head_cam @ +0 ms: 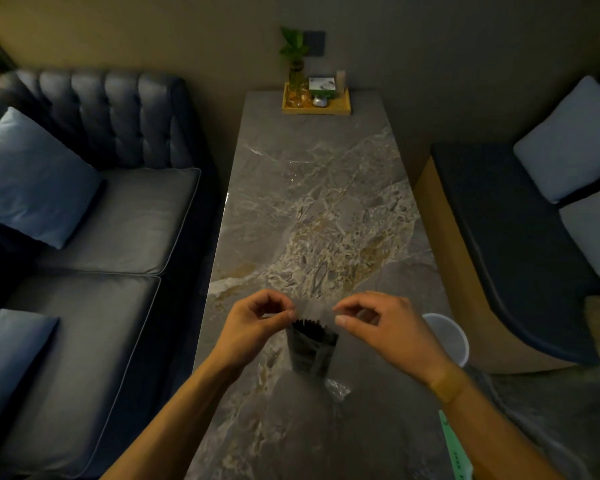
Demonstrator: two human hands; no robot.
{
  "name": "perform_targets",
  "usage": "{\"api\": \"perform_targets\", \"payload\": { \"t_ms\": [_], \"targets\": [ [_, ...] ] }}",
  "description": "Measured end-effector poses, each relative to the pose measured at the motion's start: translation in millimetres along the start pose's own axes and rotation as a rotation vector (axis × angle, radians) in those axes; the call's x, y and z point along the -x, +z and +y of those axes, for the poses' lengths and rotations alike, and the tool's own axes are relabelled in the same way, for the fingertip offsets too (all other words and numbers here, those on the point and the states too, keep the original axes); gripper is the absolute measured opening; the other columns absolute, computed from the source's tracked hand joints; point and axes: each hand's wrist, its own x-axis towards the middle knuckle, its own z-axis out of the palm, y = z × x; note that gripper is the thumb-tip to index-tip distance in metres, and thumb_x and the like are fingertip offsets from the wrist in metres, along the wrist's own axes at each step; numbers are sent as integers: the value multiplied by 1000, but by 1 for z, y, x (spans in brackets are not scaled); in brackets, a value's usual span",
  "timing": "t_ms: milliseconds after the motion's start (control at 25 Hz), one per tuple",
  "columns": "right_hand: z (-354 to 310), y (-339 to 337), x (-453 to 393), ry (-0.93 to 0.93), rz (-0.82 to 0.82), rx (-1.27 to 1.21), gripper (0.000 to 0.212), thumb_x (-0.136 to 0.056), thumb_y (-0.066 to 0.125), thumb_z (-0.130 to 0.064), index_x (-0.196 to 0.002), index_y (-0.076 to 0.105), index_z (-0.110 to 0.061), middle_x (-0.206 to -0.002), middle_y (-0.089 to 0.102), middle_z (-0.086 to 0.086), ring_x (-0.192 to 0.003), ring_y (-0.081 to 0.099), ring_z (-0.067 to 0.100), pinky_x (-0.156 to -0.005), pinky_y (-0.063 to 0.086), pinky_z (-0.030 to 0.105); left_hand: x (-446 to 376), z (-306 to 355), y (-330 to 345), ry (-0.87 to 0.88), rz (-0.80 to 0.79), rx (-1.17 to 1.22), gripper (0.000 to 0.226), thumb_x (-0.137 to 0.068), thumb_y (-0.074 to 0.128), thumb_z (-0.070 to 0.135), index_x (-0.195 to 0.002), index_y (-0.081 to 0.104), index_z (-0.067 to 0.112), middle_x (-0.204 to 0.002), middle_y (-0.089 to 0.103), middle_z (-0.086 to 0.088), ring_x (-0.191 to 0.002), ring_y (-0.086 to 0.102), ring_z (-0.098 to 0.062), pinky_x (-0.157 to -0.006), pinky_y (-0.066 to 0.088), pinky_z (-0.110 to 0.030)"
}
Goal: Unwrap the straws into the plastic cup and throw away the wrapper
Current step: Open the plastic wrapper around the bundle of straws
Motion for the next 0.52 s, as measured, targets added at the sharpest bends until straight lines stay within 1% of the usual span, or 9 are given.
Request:
{"api": "perform_targets", "payload": {
  "t_ms": [80,120,200,240,280,360,400,440,520],
  "targets": [
    [-10,1,-10,26,-31,67,9,-83,71,-33,-91,75,-30,-82,72,-12,-75,66,3,-72,56,26,-5,8,3,15,4,-71,20,-80,74,5,-78,72,25,-83,73,3,-81,68,-10,-73,55,-23],
    [-13,2,-13,34,-33,68,6,-83,72,-31,-87,75,-28,-77,72,-11,-70,66,4,-69,56,27,-7,11,6,36,53,-143,19,-79,75,9,-79,70,27,-85,72,4,-82,67,-9,-71,56,-23],
    [-15,6,-16,51,-17,10,2,-81,74,-26,-81,75,-24,-69,72,-7,-62,68,6,-63,56,25,-7,14,13,79,239,-325,24,-76,79,22,-86,62,35,-90,65,7,-78,63,-5,-64,56,-23],
    [-15,8,-17,75,-8,-51,2,-80,76,-21,-78,75,-22,-67,73,-3,-59,69,9,-61,56,25,-4,15,17,85,302,-360,29,-74,80,28,-89,58,38,-88,63,8,-75,62,-4,-60,55,-23],
    [-14,11,-17,113,0,-127,5,-79,76,-17,-76,75,-20,-66,73,2,-59,70,12,-61,58,29,-1,15,23,71,293,-327,30,-73,81,32,-90,57,40,-85,63,7,-72,62,-4,-57,54,-22],
    [-14,15,-17,197,16,-253,7,-76,78,-12,-73,74,-17,-68,74,9,-59,71,19,-61,60,38,7,13,35,14,139,-188,23,-74,80,37,-88,62,38,-81,69,4,-69,66,-6,-55,53,-21],
    [-14,16,-17,219,25,-280,8,-74,79,-12,-72,74,-16,-67,74,9,-59,72,19,-59,61,38,10,13,40,-15,68,-165,20,-74,79,41,-87,65,36,-82,72,6,-72,69,-8,-56,54,-21],
    [-12,18,-17,225,32,-287,8,-71,81,-14,-70,74,-17,-66,74,8,-59,72,18,-56,59,33,12,13,42,-37,27,-167,19,-74,78,43,-87,67,36,-84,74,7,-74,71,-9,-58,56,-22],
    [-10,20,-15,219,44,-270,10,-69,83,-18,-68,73,-19,-64,74,4,-59,71,13,-52,54,21,14,17,44,-68,2,-134,17,-77,77,43,-91,71,34,-88,75,6,-79,72,-10,-60,58,-25]
  ]
}}
